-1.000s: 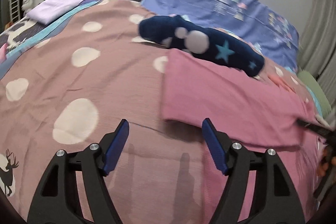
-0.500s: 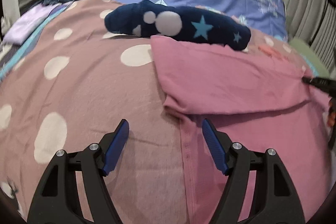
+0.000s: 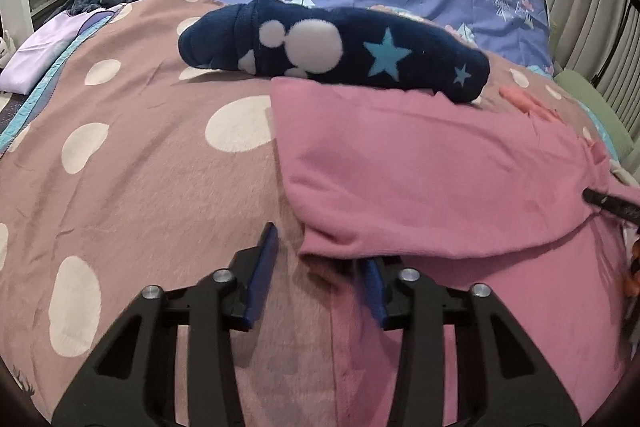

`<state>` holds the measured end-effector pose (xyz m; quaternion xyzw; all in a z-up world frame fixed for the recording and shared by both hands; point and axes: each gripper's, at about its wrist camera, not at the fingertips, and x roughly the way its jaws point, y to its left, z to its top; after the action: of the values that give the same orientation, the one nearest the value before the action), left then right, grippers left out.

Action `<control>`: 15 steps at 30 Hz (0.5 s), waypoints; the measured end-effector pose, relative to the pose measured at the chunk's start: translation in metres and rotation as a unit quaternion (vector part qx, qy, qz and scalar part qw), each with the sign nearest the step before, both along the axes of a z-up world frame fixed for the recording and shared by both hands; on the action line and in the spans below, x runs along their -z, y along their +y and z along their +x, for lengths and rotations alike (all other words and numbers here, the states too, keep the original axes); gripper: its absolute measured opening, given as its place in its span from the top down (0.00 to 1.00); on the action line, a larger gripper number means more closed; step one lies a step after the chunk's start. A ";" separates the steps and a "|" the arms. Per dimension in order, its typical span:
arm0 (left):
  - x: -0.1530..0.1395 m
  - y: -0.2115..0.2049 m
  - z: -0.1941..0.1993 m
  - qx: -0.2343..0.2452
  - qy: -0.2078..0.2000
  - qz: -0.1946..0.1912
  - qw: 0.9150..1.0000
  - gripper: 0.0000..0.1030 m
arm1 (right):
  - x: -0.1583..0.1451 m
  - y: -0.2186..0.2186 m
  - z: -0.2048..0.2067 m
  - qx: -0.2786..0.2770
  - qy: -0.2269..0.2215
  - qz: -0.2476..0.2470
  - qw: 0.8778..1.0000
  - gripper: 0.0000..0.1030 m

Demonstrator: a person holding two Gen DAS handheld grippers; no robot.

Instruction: Fold small clothes

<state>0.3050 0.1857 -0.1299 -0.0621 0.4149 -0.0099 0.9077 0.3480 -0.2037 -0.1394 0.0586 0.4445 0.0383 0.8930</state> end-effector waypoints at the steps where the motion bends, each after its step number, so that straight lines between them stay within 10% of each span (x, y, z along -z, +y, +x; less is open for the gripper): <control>1: -0.002 0.001 -0.001 -0.001 0.000 -0.004 1.000 0.96 | -0.003 -0.002 0.000 0.003 -0.010 0.000 1.000 0.99; 9: -0.001 -0.006 -0.018 -0.011 0.001 0.070 0.997 0.92 | -0.001 -0.020 -0.007 0.011 -0.012 0.006 1.000 0.97; 11: -0.005 -0.007 -0.022 -0.020 -0.002 0.078 0.997 0.72 | -0.005 -0.026 -0.016 0.025 -0.019 0.027 0.999 0.88; 15: -0.024 -0.015 -0.041 -0.008 -0.022 0.072 0.997 0.67 | -0.022 -0.028 -0.047 0.005 -0.062 0.043 0.997 0.84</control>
<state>0.2640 0.1707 -0.1055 0.0005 0.3941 0.0258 0.9187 0.3009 -0.2313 -0.1171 0.0964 0.3861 0.0561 0.9157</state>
